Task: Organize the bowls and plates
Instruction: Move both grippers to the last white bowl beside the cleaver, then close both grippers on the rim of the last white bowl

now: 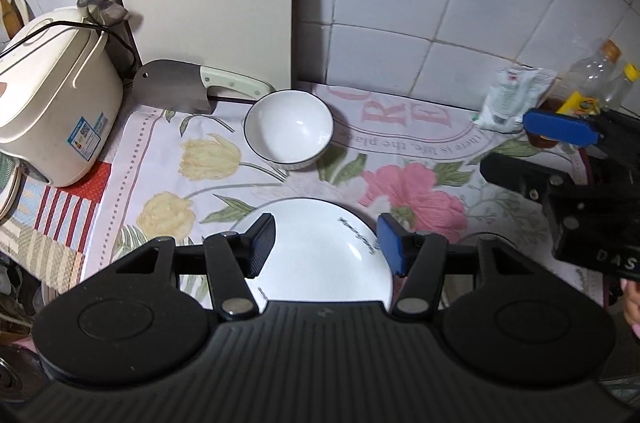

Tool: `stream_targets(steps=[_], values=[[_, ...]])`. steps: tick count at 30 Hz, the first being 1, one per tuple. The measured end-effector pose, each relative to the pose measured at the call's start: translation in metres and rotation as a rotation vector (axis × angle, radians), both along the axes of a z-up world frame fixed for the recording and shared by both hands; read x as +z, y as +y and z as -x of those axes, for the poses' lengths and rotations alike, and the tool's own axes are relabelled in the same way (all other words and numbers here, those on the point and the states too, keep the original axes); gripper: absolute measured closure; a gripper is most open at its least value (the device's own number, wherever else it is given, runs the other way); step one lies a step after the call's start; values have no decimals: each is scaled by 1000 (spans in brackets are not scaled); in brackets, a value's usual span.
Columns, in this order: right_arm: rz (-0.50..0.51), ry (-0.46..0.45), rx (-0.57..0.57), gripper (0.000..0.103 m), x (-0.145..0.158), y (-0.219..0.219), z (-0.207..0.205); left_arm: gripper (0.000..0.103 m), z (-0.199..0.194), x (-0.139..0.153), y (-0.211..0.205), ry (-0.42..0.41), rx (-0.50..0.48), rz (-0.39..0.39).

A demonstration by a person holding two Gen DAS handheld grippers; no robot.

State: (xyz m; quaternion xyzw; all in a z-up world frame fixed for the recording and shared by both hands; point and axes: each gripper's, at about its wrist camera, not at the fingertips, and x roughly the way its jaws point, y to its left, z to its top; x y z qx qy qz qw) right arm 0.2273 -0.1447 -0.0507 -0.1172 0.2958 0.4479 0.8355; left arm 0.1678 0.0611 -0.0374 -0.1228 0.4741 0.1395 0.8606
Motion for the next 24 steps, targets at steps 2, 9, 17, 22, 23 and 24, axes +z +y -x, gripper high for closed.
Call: stream_targets(steps=[2,9,17,22,23,24], values=[[-3,0,1,35,-11,12,-9,48,-4,-8,10,4,7,-1],[-29,59,-19,35,-50,48,-44,47,-21,-41,48,-10,51,-24],[-37,75,-40,35,-95,84,-70,47,-39,-82,80,-59,114,-4],[-29,140,-59,35,-122,100,-86,47,-58,-108,95,-61,148,-21],[-22,147,-60,35,-127,104,-89,47,-62,-113,97,-61,150,-21],[-12,154,-63,35,-131,108,-91,47,-65,-118,99,-67,151,-19]])
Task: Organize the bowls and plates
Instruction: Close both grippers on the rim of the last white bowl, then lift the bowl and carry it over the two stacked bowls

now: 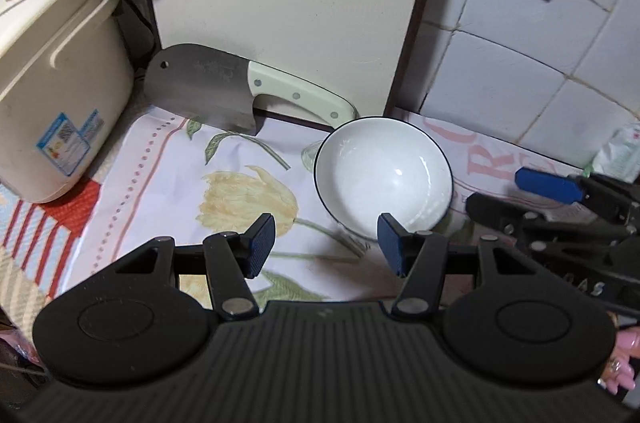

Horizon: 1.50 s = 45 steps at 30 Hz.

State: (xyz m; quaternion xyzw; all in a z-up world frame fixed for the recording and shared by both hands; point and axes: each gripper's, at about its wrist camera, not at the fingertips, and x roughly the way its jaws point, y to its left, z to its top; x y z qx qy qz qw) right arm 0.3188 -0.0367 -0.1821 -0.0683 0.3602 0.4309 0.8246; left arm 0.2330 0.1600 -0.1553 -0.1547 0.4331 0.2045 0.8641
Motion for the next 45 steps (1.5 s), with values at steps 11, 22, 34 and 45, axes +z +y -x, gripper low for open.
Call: stream_targets(steps=[11,22,34,45], values=[[91,92,-48,35,-32,36,-24,48,-29,-45,32,21,73,107],[122,180,-81,49,-44,53,-38,77,-36,-60,45,44,104,188],[178,254,-175,84,-52,62,-43,92,-37,-60,40,44,102,190],[228,258,-181,87,-34,54,-34,92,-26,-41,25,85,68,169]])
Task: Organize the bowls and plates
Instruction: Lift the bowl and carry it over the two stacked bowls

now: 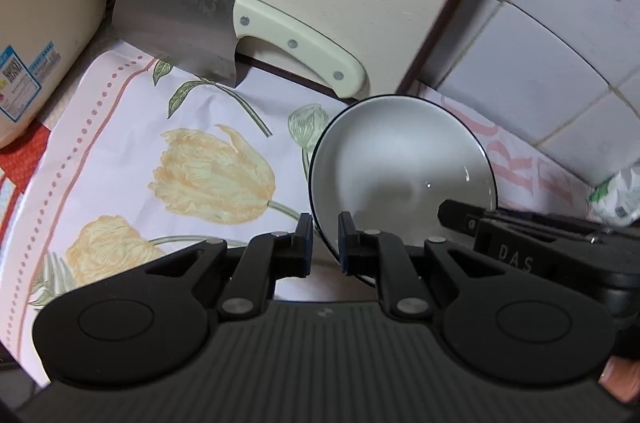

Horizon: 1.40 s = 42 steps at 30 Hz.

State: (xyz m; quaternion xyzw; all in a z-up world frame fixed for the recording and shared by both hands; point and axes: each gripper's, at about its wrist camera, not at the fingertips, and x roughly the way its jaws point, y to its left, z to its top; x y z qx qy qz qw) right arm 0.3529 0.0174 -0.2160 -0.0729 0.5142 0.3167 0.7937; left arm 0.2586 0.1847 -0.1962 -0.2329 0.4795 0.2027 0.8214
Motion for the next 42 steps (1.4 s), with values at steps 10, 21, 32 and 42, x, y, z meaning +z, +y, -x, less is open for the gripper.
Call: stream_targets(steps=[10,21,32,42], values=[[-19,-33,33,87,45,-25,31,92,20,45,-37,37,-63,-69],[-79,-77,49,87,102,-79,68,91,55,109,-95,12,-116,-121],[-78,-123,41,87,143,-136,112,91,90,144,-158,-1,-146,-108],[-110,-140,4,86,168,-199,146,91,116,173,-212,-25,-198,-125]])
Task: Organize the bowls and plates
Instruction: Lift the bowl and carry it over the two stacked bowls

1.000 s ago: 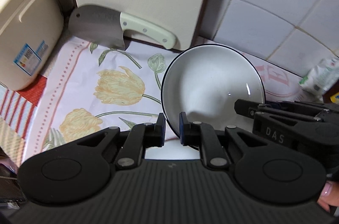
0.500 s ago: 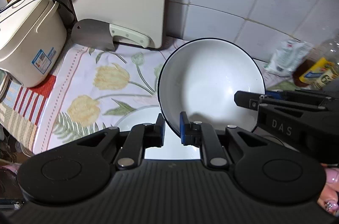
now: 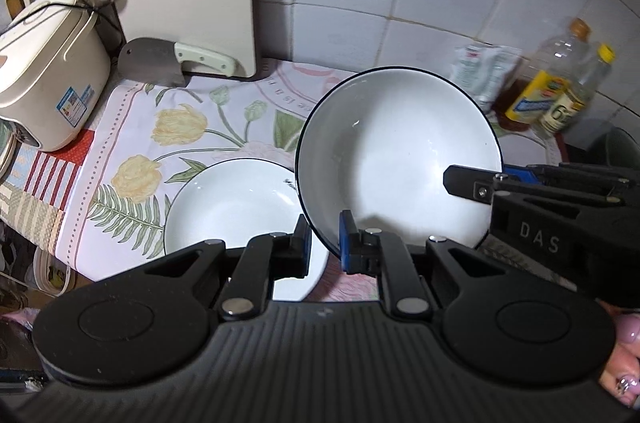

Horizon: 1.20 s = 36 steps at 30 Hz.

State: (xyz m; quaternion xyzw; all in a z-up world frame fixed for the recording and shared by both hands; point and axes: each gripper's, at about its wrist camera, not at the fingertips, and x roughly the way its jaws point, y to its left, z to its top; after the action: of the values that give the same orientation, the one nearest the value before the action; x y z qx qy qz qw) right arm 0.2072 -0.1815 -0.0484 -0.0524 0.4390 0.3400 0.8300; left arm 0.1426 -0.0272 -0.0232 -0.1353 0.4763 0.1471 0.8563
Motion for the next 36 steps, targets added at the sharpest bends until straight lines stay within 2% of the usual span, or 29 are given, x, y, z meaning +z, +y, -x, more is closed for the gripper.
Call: stream_targets(steps=[7,16,23,34,36], values=[[-61,7,-32,86,13,-44,16,90,14,15,-37,-22,-36,-33],[-81,42,-77,86,0,-83,25,91,13,2,-72,-5,-65,-24],[-83,68,-94,85,-18,-102,21,91,7,-18,-85,24,-70,-2],[-63,96,-93,84,-58,-100,-1,91,-15,-63,-80,50,-43,30],[-41,75,-70,84,-64,-95,-3,91,-19,-72,-76,51,-34,39]])
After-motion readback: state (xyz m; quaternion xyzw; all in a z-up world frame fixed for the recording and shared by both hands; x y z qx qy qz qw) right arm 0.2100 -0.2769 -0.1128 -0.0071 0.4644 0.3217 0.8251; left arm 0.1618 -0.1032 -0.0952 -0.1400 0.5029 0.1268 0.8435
